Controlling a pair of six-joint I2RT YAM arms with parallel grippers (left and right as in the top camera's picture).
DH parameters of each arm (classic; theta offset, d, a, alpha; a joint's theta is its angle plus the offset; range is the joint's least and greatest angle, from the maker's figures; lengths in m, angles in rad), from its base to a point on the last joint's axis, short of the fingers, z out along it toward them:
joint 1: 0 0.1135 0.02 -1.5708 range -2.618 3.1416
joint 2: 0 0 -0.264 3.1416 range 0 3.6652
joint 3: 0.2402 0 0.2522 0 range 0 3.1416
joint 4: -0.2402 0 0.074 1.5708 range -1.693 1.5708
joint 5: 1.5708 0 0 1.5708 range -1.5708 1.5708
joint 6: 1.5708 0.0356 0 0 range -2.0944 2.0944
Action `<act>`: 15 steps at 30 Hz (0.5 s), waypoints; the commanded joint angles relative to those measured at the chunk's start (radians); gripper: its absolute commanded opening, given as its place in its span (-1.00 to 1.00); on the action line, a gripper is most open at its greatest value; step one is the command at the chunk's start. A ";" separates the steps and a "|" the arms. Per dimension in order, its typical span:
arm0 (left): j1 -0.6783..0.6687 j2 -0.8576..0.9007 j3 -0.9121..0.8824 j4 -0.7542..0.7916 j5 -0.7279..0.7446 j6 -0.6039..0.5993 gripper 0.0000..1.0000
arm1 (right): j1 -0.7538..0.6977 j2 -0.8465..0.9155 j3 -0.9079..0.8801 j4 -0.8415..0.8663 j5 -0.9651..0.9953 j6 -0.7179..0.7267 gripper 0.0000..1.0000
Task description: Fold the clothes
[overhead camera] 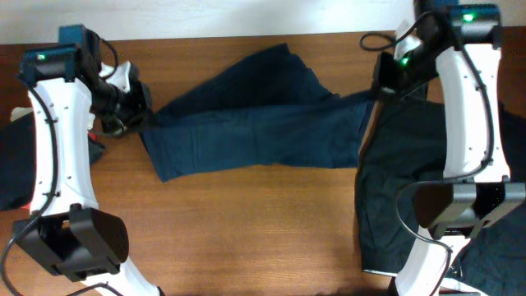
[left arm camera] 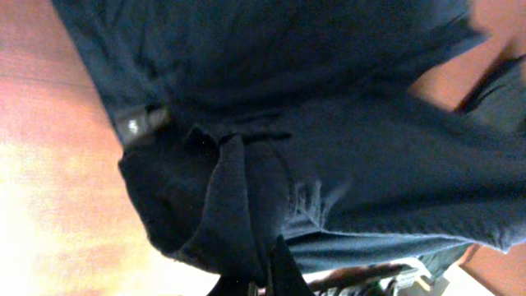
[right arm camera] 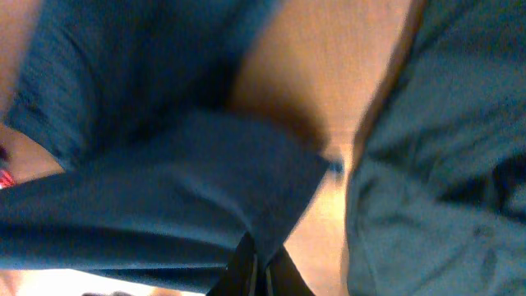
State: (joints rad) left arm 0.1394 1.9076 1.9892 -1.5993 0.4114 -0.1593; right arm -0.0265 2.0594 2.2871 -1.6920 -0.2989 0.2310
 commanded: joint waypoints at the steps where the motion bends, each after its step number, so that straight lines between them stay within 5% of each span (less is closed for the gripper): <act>1: 0.037 -0.006 -0.068 -0.052 -0.146 0.075 -0.99 | -0.048 -0.098 -0.159 -0.007 0.180 -0.016 -0.92; 7: 0.039 -0.137 -0.224 -0.074 -0.153 0.101 -0.99 | -0.061 -0.222 -0.345 -0.007 0.244 -0.013 -0.92; 15: 0.039 -0.437 -0.405 -0.052 -0.170 0.100 -0.99 | -0.114 -0.388 -0.354 -0.007 0.253 -0.014 -0.92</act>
State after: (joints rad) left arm 0.1394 1.5784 1.6218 -1.6520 0.4141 -0.0849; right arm -0.0639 1.7515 1.9312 -1.6939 -0.2455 0.2283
